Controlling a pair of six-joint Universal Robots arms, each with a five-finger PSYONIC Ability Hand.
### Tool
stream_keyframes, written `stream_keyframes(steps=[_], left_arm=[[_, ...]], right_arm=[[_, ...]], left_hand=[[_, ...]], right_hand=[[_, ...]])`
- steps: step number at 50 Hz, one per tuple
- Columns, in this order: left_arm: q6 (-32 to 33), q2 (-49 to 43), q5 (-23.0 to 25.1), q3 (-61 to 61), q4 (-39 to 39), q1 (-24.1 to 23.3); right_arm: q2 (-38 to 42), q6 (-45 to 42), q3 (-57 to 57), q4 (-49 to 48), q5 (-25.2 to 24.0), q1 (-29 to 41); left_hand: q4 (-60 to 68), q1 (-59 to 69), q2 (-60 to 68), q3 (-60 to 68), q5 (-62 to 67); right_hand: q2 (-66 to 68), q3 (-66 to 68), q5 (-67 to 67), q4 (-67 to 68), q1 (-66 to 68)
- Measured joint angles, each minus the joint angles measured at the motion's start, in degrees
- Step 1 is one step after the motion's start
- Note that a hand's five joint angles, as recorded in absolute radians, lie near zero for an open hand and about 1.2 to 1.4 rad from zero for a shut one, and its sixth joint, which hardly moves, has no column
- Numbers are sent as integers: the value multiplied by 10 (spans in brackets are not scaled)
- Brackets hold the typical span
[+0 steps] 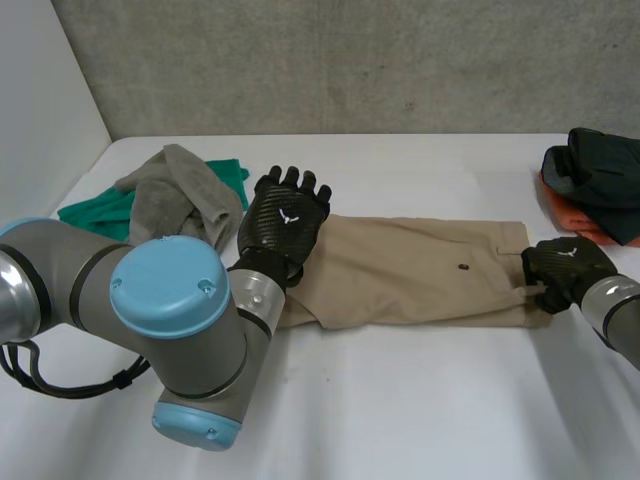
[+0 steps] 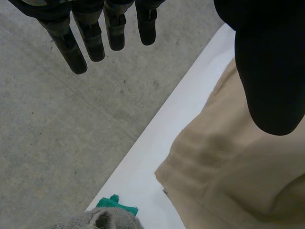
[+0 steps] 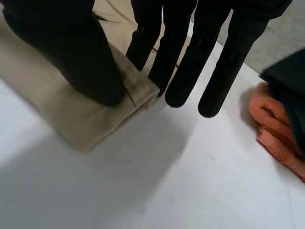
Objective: Fold the laundry.
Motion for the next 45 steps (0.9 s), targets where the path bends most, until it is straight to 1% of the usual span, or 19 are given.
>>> stream_keyframes(steps=[5,9,11,12,16,19,24,26,28,32,35,36,37,39,40,41,45], left_arm=[[1,6,-1,1,0,1],[1,21,-2,-5,-1,4],[0,30,-3,-11,-2,5],[0,37,-3,-16,-2,6],[-1,59,-3,-35,-2,10],[-2,79,-3,-53,-2,15],[-11,113,-3,-82,-1,24],[-22,124,-3,-90,-1,26],[-33,130,-3,-94,-1,28],[-58,140,-3,-101,-1,30],[-68,142,-3,-103,-1,32],[-70,142,-3,-103,0,33],[-71,142,-2,-102,0,33],[-72,141,-2,-98,2,35],[-72,141,-2,-94,2,35],[-72,139,-1,-90,3,36],[-71,130,-1,-61,5,35]], right_arm=[[-4,-27,-3,-10,37,-19],[-29,-87,0,-16,70,-35],[-38,-111,1,-18,78,-39],[-45,-137,2,-20,86,-43],[-56,-187,-2,-31,94,-43],[-63,-209,-7,-48,91,-27],[-73,-220,-17,-115,47,87],[-71,-221,-15,-145,10,146],[-67,-223,-11,-163,-20,186],[-31,-241,2,-193,-95,284],[0,-258,7,-198,-125,325],[8,-262,8,-198,-131,333],[13,-264,8,-198,-134,337],[20,-263,7,-198,-137,343],[19,-259,7,-197,-136,343],[15,-250,6,-197,-135,341],[-32,-162,10,-196,-130,312]], left_hand=[[0,0,0,0,0],[0,0,0,0,0],[0,0,0,0,0],[0,0,0,0,0],[0,0,0,0,0],[0,0,0,0,0],[0,0,0,0,0],[0,0,0,0,0],[0,0,0,0,0],[0,0,0,0,0],[0,0,0,0,0],[0,0,0,0,0],[0,0,0,0,0],[0,0,0,0,0],[0,0,0,0,0],[0,0,0,0,0],[0,0,0,0,0]], right_hand=[[0,12,1,18,0],[0,12,1,18,0],[0,12,1,18,4],[0,12,1,18,6],[0,12,2,18,6],[0,13,8,20,9],[4,14,17,20,14],[6,14,20,20,14],[6,14,26,20,18],[6,14,35,20,18],[6,14,35,20,21],[-23,-20,12,-9,9],[-81,-79,-51,-75,-44],[-238,-229,-208,-228,-181],[-323,-314,-297,-313,-275],[-386,-375,-359,-373,-329],[-483,-492,-480,-495,-430]])
